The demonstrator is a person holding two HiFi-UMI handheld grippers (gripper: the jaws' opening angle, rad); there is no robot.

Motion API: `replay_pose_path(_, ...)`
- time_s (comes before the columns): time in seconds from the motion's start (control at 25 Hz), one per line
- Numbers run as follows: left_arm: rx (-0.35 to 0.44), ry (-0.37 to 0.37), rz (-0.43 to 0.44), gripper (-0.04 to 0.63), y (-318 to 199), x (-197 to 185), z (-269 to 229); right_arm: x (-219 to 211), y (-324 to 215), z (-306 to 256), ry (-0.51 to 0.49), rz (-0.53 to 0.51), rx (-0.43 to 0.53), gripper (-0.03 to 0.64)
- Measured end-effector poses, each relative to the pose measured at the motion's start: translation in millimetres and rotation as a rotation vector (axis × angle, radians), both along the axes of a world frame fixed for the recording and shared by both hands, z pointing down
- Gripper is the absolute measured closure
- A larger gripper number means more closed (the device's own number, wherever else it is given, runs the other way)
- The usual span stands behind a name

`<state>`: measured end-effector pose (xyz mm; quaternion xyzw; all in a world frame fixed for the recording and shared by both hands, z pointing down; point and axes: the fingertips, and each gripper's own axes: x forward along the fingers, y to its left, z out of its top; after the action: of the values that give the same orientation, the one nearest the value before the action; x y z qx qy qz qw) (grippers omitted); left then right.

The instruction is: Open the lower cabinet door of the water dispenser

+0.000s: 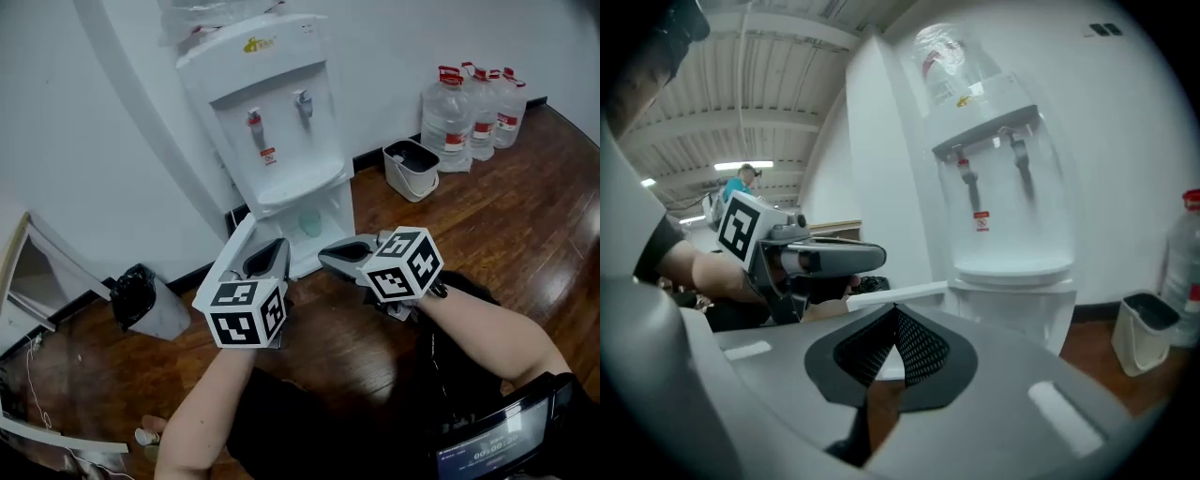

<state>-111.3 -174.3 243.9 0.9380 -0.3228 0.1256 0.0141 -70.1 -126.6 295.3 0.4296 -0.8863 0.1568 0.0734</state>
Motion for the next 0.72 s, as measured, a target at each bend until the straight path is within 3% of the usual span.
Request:
replay_pose_path(0.12, -0.001, 0.033, -0.005, 0.451, -0.1, 0.5, -3.0, 10.5, -7.4, -6.4, -0.087, 0.081, -0.001, 0.615)
replay_pose_path(0.48, 0.021, -0.01, 0.057, 0.437, 8.3, 10.1, 4.9, 11.2, -10.3, -10.8, -0.054, 0.101, 0.043, 0.615)
replay_pose_path(0.72, -0.064, 0.097, 0.052, 0.434, -0.1, 5.3, 2.3, 5.2, -8.7, -18.3, 0.002, 0.082, 0.084, 0.616)
